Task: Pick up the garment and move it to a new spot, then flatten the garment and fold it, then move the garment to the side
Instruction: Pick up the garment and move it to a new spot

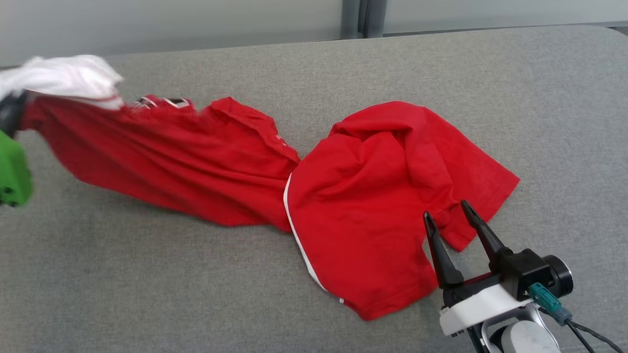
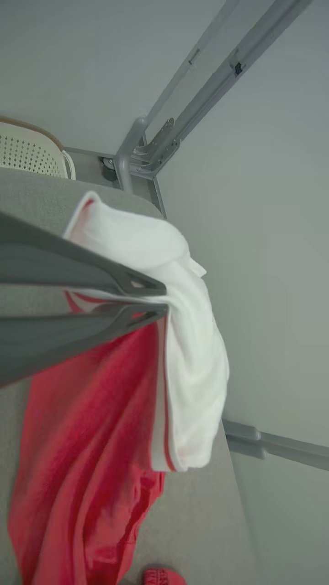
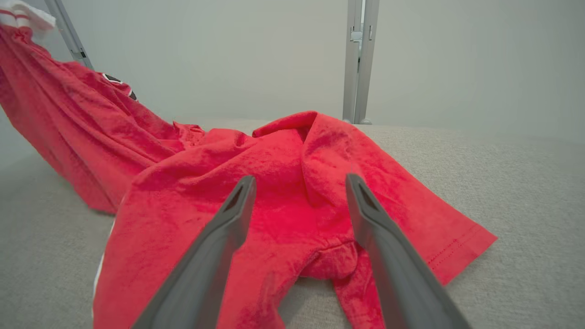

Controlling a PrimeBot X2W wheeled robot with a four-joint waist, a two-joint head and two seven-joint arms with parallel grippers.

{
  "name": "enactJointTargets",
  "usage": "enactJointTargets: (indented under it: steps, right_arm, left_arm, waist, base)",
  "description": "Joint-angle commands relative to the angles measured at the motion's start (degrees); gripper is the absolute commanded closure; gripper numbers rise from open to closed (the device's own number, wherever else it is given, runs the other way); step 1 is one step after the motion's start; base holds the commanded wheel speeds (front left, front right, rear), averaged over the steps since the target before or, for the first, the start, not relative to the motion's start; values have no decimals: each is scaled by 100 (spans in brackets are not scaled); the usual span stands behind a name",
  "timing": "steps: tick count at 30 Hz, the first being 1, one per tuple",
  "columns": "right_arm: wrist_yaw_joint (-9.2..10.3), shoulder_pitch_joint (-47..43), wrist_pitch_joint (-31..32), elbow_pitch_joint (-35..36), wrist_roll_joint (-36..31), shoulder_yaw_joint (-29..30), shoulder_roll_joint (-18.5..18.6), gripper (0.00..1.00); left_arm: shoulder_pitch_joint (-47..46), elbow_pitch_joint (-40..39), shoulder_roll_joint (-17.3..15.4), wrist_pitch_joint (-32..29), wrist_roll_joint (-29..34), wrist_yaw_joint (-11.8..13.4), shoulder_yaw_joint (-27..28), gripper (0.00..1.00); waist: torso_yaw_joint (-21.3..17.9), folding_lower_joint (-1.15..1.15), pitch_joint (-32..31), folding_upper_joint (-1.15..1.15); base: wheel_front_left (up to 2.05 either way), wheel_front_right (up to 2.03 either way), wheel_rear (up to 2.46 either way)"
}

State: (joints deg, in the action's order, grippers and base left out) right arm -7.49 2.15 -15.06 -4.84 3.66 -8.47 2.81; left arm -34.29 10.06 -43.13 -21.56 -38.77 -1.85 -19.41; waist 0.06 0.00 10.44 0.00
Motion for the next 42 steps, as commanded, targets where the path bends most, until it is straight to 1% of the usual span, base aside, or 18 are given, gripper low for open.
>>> enactJointTargets:
  steps: [1, 3, 8, 11, 17, 19, 21, 22, 24, 26, 29, 31, 32, 34, 37, 38, 41, 42]
  right_arm:
    - [0, 64, -19, 9, 58, -34, 17, 0]
    - [0, 108, -19, 24, 108, -73, 17, 0]
    - [0, 202, -19, 9, 140, -115, 18, 0]
    - [0, 245, -19, 12, 143, -93, 18, 0]
    - [0, 264, -19, 17, 149, -53, 16, 0]
    - [0, 266, -19, 24, 149, -49, 18, 0]
    - [0, 265, -19, 35, 148, -42, 16, 0]
    - [0, 257, -19, 39, 151, -23, 16, 0]
    - [0, 213, -19, 44, 161, 15, 16, 0]
    - [0, 201, -19, 19, 165, -5, 13, 0]
    - [0, 259, -19, 6, 165, -34, 19, 0]
    - [0, 283, -19, -16, 151, -71, 16, 0]
    - [0, 292, -19, -45, 140, -107, 15, 0]
    - [0, 304, -19, -67, 142, -142, 20, 0]
    - [0, 271, -19, -100, 134, -184, 18, 0]
    - [0, 240, -19, -121, 218, -139, 19, 0]
    - [0, 179, -19, -132, 217, -67, 15, 0]
    - [0, 151, -19, -133, 239, -50, 15, 0]
  left_arm:
    - [-145, 8, -241, -80, 55, 127, 163, 100]
    - [-281, 90, -592, -161, 123, 261, 389, 100]
    - [-614, 672, -1343, -146, 388, 377, 722, 100]
    - [-818, 1018, -1563, -83, 482, 387, 820, 100]
    - [-1326, 1510, -1982, 80, 859, 526, 892, 100]
    - [-1428, 1574, -2046, 76, 882, 535, 906, 100]
    - [-1630, 1661, -2152, 41, 941, 505, 913, 100]
    - [-1707, 1699, -2135, 44, 885, 419, 906, 100]
    - [-1839, 1768, -1970, -51, 762, 284, 856, 100]
    - [-1923, 1800, -1800, -70, 797, 195, 715, 100]
    - [-1798, 1971, -1288, 90, 676, 136, 542, 100]
    - [-1588, 2202, -758, 219, 358, 76, 522, 100]
    - [-1482, 2301, -596, 317, 349, 44, 466, 100]
    - [-1324, 2535, -254, 553, 180, 41, 456, 100]
    - [-1007, 2949, 151, 978, 228, 129, 346, 100]
    - [-897, 3081, 284, 1068, 220, 113, 294, 100]
    - [-704, 3443, 534, 1371, 207, 188, 257, 100]
    - [-647, 3570, 641, 1451, 122, 213, 299, 89]
  waist:
    - [-4, 0, 38, 0]
    - [-39, 0, 97, 0]
    - [-197, 0, 246, 0]
    - [-299, 0, 311, 0]
    - [-460, 0, 372, 0]
    - [-482, 0, 375, 0]
    - [-515, 0, 382, 0]
    - [-518, 0, 379, 0]
    - [-495, 0, 377, 0]
    - [-467, 0, 393, 0]
    - [-413, 0, 402, 0]
    - [-380, 0, 414, 0]
    - [-375, 0, 418, 0]
    - [-375, 0, 418, 0]
    - [-389, 0, 384, 0]
    - [-396, 0, 371, 0]
    - [-396, 0, 302, 0]
    - [-389, 0, 275, 0]
  base:
    - [0, 0, 0]
    - [0, 0, 0]
    - [0, 0, 0]
    - [0, 0, 0]
    - [0, 0, 0]
    - [0, 0, 0]
    - [0, 0, 0]
    - [0, 0, 0]
    - [0, 0, 0]
    - [0, 0, 0]
    - [0, 0, 0]
    - [0, 0, 0]
    - [0, 0, 0]
    - [0, 0, 0]
    - [0, 0, 0]
    - [0, 0, 0]
    - [0, 0, 0]
    - [0, 0, 0]
